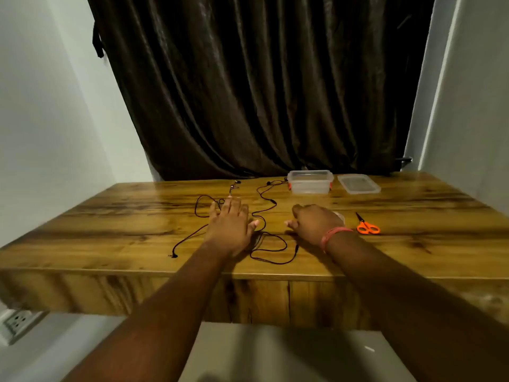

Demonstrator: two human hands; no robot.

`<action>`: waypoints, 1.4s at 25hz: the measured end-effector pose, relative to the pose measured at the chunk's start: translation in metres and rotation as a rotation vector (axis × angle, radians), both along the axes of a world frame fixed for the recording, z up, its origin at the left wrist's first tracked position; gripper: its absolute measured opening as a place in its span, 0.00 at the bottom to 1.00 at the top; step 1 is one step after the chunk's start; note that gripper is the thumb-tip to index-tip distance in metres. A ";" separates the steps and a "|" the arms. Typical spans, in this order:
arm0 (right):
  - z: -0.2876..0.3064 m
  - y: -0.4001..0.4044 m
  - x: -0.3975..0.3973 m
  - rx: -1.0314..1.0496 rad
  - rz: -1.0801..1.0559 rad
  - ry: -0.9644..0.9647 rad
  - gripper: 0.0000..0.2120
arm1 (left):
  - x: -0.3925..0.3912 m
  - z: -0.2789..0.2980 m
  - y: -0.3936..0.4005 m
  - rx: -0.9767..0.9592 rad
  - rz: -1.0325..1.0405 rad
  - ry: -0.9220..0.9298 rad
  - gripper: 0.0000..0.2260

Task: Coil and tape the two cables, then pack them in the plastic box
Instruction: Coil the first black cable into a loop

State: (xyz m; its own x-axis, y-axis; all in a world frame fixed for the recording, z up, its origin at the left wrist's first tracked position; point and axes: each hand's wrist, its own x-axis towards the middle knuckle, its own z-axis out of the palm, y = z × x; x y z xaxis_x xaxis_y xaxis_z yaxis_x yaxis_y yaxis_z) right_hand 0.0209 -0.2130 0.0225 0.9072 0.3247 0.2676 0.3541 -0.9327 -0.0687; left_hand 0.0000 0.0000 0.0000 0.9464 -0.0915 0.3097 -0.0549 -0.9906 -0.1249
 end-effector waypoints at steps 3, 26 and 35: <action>-0.013 0.011 -0.007 0.019 -0.049 0.204 0.21 | -0.009 -0.011 0.000 -0.021 -0.045 -0.034 0.27; -0.067 0.024 0.036 0.712 0.189 0.064 0.02 | 0.032 -0.058 -0.010 -0.339 -0.297 -0.035 0.13; -0.075 0.023 0.042 0.256 0.374 -0.132 0.02 | 0.033 -0.057 -0.012 -0.401 -0.359 -0.172 0.15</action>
State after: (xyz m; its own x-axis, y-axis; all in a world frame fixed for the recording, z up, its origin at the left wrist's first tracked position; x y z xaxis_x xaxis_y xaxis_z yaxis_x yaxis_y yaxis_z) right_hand 0.0628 -0.1905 -0.0530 0.6933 0.5315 0.4867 0.6838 -0.6984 -0.2113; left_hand 0.0325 -0.0122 -0.0573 0.8102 -0.2418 0.5340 -0.4096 -0.8852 0.2207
